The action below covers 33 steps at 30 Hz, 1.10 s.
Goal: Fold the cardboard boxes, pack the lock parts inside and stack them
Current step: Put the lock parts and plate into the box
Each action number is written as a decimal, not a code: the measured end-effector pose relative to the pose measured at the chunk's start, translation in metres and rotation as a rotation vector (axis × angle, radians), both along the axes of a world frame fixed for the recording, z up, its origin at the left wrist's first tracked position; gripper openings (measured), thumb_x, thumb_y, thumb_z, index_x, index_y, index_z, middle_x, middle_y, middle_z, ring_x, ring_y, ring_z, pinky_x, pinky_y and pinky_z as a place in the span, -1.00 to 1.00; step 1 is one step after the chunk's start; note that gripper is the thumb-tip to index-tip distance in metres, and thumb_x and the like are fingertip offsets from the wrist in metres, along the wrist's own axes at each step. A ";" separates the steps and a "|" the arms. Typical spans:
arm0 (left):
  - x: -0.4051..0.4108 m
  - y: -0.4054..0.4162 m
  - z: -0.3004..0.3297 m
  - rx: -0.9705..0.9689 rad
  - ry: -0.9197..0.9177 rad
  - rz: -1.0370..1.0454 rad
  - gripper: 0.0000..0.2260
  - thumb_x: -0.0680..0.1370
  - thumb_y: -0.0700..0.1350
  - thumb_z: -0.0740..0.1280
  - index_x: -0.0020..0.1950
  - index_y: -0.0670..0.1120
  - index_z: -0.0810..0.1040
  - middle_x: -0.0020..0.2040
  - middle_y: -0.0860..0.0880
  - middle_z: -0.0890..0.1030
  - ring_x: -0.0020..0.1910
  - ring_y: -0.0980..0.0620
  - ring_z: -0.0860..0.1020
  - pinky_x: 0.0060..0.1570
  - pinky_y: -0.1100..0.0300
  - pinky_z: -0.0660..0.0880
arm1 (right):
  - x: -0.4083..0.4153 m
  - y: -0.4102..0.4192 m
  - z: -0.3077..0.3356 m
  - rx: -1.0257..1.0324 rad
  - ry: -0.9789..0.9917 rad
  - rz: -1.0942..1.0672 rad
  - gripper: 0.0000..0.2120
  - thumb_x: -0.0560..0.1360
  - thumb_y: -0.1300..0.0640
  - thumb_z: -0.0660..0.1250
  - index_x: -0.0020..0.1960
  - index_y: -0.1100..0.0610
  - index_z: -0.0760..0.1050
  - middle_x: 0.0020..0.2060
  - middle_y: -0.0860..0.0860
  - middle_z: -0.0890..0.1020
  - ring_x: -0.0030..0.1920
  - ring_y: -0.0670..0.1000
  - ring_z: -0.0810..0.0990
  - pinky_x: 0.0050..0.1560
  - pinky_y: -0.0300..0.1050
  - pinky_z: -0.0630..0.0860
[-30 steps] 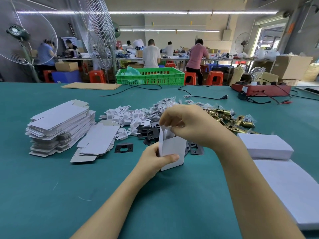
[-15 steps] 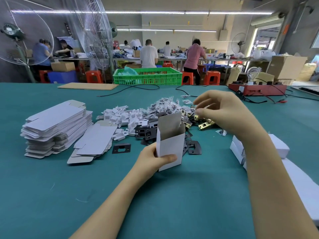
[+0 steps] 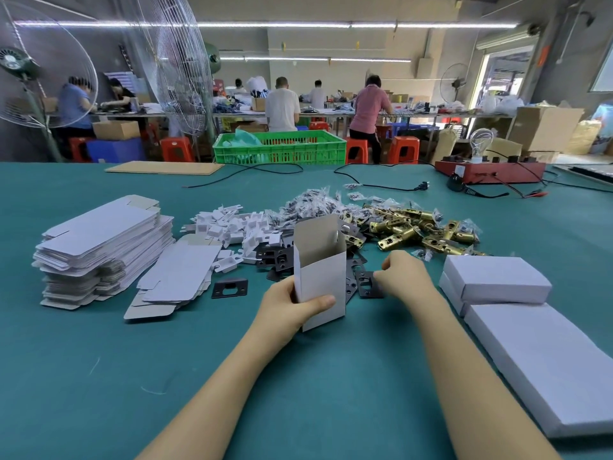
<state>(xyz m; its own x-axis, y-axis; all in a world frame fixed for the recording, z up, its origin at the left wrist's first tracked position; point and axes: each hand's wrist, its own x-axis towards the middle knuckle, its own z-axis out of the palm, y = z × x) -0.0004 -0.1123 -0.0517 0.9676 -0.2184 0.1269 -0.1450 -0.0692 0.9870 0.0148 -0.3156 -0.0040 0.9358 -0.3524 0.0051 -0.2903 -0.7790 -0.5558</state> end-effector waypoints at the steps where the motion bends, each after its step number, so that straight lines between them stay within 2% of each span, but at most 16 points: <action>1: 0.000 0.000 0.000 0.007 0.000 0.000 -0.75 0.41 -0.16 0.55 0.02 0.06 0.64 -0.05 0.12 0.72 -0.04 0.14 0.67 -0.10 0.30 0.56 | 0.001 0.001 -0.004 -0.009 0.013 -0.024 -0.86 0.46 0.32 0.20 -0.26 0.21 0.32 -0.35 0.09 0.39 -0.32 0.08 0.31 -0.37 -0.06 0.26; 4: 0.000 0.000 0.000 0.024 -0.007 0.001 -0.75 0.40 -0.15 0.56 0.03 0.07 0.65 -0.03 0.12 0.72 -0.02 0.13 0.67 -0.01 0.21 0.58 | 0.003 0.002 -0.016 0.007 0.057 -0.070 -0.74 0.47 0.33 0.19 -0.31 0.15 0.18 -0.39 0.06 0.30 -0.39 0.05 0.25 -0.42 -0.13 0.13; 6: 0.000 -0.001 0.001 0.031 -0.011 0.005 -0.72 0.36 -0.08 0.59 0.01 0.09 0.64 -0.04 0.13 0.72 -0.02 0.13 0.67 0.03 0.17 0.58 | 0.004 0.001 -0.018 0.075 0.065 -0.096 -0.81 0.47 0.28 0.23 -0.29 0.17 0.29 -0.39 0.08 0.35 -0.34 0.11 0.32 -0.39 -0.14 0.18; 8: -0.001 -0.001 0.002 0.050 -0.018 0.001 -0.68 0.28 0.01 0.55 0.01 0.10 0.64 -0.04 0.14 0.71 -0.02 0.13 0.66 0.04 0.16 0.58 | 0.007 -0.003 -0.018 0.162 0.075 -0.087 -0.90 0.47 0.23 0.31 -0.10 0.27 0.55 -0.26 0.17 0.56 -0.21 0.17 0.48 -0.26 -0.12 0.35; 10: -0.001 -0.001 0.002 0.060 -0.025 -0.006 -0.66 0.26 0.04 0.53 0.02 0.11 0.64 -0.03 0.14 0.71 -0.01 0.13 0.66 0.04 0.17 0.58 | 0.009 -0.006 -0.018 0.207 0.103 -0.055 -0.74 0.47 0.18 0.38 0.10 0.31 0.58 0.00 0.22 0.66 -0.03 0.16 0.60 -0.03 -0.03 0.53; 12: -0.001 -0.001 0.001 0.054 -0.024 -0.012 -0.65 0.26 0.03 0.53 0.03 0.09 0.65 -0.02 0.13 0.71 0.00 0.13 0.66 0.05 0.17 0.58 | 0.009 -0.007 -0.017 0.217 0.114 -0.030 -0.70 0.48 0.19 0.38 0.14 0.33 0.56 0.08 0.25 0.63 0.10 0.18 0.59 0.14 0.06 0.51; 13: 0.000 -0.001 0.001 0.050 -0.022 -0.015 -0.64 0.26 0.03 0.53 0.04 0.08 0.65 -0.02 0.13 0.71 0.01 0.13 0.66 0.05 0.17 0.58 | 0.009 -0.007 -0.016 0.240 0.118 -0.022 -0.71 0.49 0.21 0.37 0.14 0.36 0.55 0.04 0.28 0.63 0.08 0.20 0.60 0.11 0.05 0.52; 14: 0.000 -0.001 0.001 0.049 -0.020 -0.017 -0.64 0.26 0.03 0.53 0.04 0.08 0.65 -0.02 0.12 0.71 0.01 0.12 0.66 0.06 0.16 0.58 | 0.007 -0.007 -0.015 0.264 0.110 -0.006 -0.75 0.50 0.23 0.35 0.08 0.39 0.54 -0.07 0.30 0.62 -0.04 0.20 0.60 0.00 0.00 0.52; 15: 0.000 -0.001 0.001 0.049 -0.018 -0.018 -0.64 0.27 0.02 0.53 0.05 0.08 0.65 -0.01 0.12 0.71 0.01 0.11 0.66 0.06 0.15 0.58 | 0.004 -0.007 -0.013 0.295 0.099 0.010 -0.84 0.51 0.25 0.32 -0.02 0.37 0.53 -0.20 0.26 0.53 -0.22 0.15 0.52 -0.16 -0.08 0.45; 17: 0.000 -0.001 0.000 0.047 -0.016 -0.021 -0.65 0.27 0.02 0.53 0.04 0.08 0.65 -0.02 0.12 0.71 0.00 0.11 0.66 0.05 0.15 0.57 | -0.001 -0.010 -0.006 0.373 0.078 0.011 -0.95 0.53 0.31 0.24 -0.10 0.22 0.43 -0.32 0.18 0.40 -0.38 0.04 0.33 -0.34 -0.15 0.29; 20: 0.000 -0.001 -0.001 0.041 -0.014 -0.025 -0.66 0.27 0.02 0.53 0.02 0.09 0.65 -0.02 0.13 0.71 -0.01 0.13 0.66 0.00 0.19 0.55 | -0.008 -0.015 0.004 0.590 0.011 -0.024 -0.77 0.53 0.41 0.13 0.06 0.12 0.36 -0.27 0.15 0.48 -0.43 -0.03 0.39 -0.52 -0.23 0.35; 22: 0.001 -0.001 -0.001 0.042 -0.011 -0.025 -0.66 0.26 0.03 0.54 0.02 0.09 0.66 -0.02 0.11 0.71 -0.01 0.11 0.66 0.02 0.17 0.56 | -0.013 -0.017 0.015 0.689 -0.063 -0.043 -0.76 0.52 0.43 0.14 0.06 0.18 0.46 -0.22 0.18 0.54 -0.45 -0.04 0.44 -0.54 -0.27 0.40; 24: 0.001 -0.001 -0.001 0.036 -0.010 -0.025 -0.66 0.26 0.02 0.54 0.02 0.08 0.66 -0.03 0.10 0.72 -0.01 0.11 0.67 0.04 0.15 0.57 | -0.017 -0.018 0.029 0.853 -0.153 -0.050 -0.84 0.51 0.44 0.20 -0.04 0.33 0.54 -0.22 0.22 0.61 -0.46 -0.04 0.55 -0.52 -0.30 0.47; 27: 0.000 -0.001 -0.001 0.030 -0.012 -0.033 -0.68 0.27 0.00 0.53 0.00 0.10 0.66 -0.04 0.12 0.72 -0.03 0.13 0.67 -0.03 0.22 0.55 | -0.025 -0.021 0.049 1.094 -0.249 -0.003 -0.84 0.47 0.50 0.21 -0.05 0.36 0.53 -0.21 0.25 0.66 -0.33 0.06 0.70 -0.45 -0.30 0.54; 30: -0.001 0.000 0.000 0.029 -0.010 -0.039 -0.67 0.26 0.02 0.54 0.01 0.10 0.66 -0.03 0.11 0.72 -0.02 0.12 0.67 -0.02 0.20 0.55 | -0.032 -0.022 0.058 1.001 -0.295 0.093 -0.90 0.47 0.42 0.35 -0.03 0.32 0.51 -0.16 0.26 0.66 -0.28 0.07 0.71 -0.38 -0.30 0.57; 33: 0.000 0.000 0.000 0.024 -0.006 -0.045 -0.56 0.21 0.10 0.54 0.06 0.07 0.65 0.00 0.08 0.71 0.02 0.06 0.66 0.07 0.09 0.58 | -0.035 -0.022 0.065 0.804 -0.408 0.064 -0.88 0.47 0.22 0.44 -0.15 0.25 0.54 -0.26 0.19 0.66 -0.36 0.03 0.69 -0.37 -0.26 0.59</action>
<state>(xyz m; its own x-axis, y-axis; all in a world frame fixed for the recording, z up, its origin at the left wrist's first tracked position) -0.0007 -0.1125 -0.0517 0.9560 -0.2646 0.1267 -0.1543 -0.0860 0.9843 -0.0201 -0.3371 0.0609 0.9332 -0.3400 0.1161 0.0798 -0.1189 -0.9897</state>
